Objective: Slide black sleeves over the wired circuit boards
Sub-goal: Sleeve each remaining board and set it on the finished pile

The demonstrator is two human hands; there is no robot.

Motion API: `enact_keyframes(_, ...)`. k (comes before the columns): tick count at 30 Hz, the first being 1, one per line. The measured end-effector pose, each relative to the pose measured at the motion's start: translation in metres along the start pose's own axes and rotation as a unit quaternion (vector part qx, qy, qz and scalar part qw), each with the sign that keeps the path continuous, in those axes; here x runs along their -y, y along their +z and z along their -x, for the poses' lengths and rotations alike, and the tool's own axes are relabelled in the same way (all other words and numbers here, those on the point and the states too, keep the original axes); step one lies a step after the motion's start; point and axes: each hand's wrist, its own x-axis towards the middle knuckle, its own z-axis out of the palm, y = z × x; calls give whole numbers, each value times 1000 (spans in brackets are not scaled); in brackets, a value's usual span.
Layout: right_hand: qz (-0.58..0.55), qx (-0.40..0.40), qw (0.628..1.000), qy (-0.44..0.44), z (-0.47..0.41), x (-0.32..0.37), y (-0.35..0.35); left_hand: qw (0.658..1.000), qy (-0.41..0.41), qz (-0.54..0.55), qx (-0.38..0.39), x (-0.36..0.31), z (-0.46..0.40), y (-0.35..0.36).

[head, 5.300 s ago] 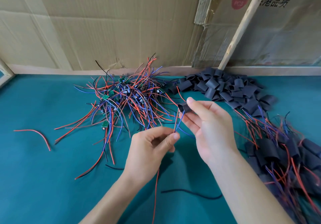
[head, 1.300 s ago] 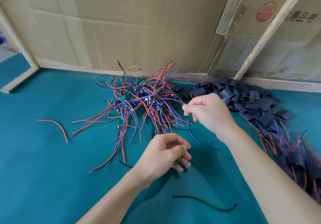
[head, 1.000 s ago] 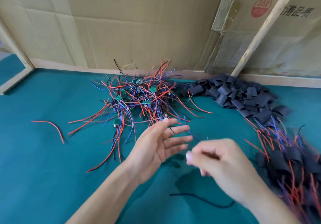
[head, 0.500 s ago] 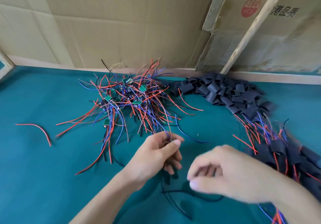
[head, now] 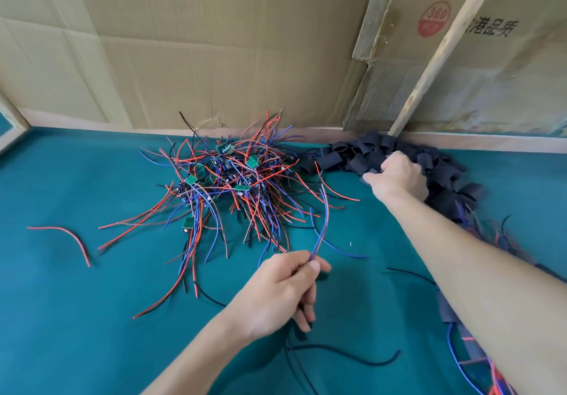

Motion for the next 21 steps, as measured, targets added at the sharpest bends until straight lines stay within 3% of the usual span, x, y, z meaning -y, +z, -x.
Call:
enact_keyframes(5, -74, -3, 997, 3, 1, 4, -8, 1000, -1, 15, -6, -1, -1, 0)
enact_keyframes(8, -202, 45, 978, -15, 30, 7, -33, 999, 8, 29, -38, -1, -2, 2)
enact_keyframes(11, -339, 165, 924, -67, 99, 6, -51, 995, 31, 28, -90, 0, -3, 3)
enact_keyframes(15, -429, 254, 863, -76, 179, -4, -43, 990, 73, -35, -112, 4, -2, 1)
enact_keyframes(19, -519, 305, 797, -51, 198, -16, -38, 986, 99, -77, -105, 5, 1, 1)
enact_keyframes(21, -532, 317, 782, -70, 198, -23, -39, 986, 100, -77, -111, 7, -2, -2)
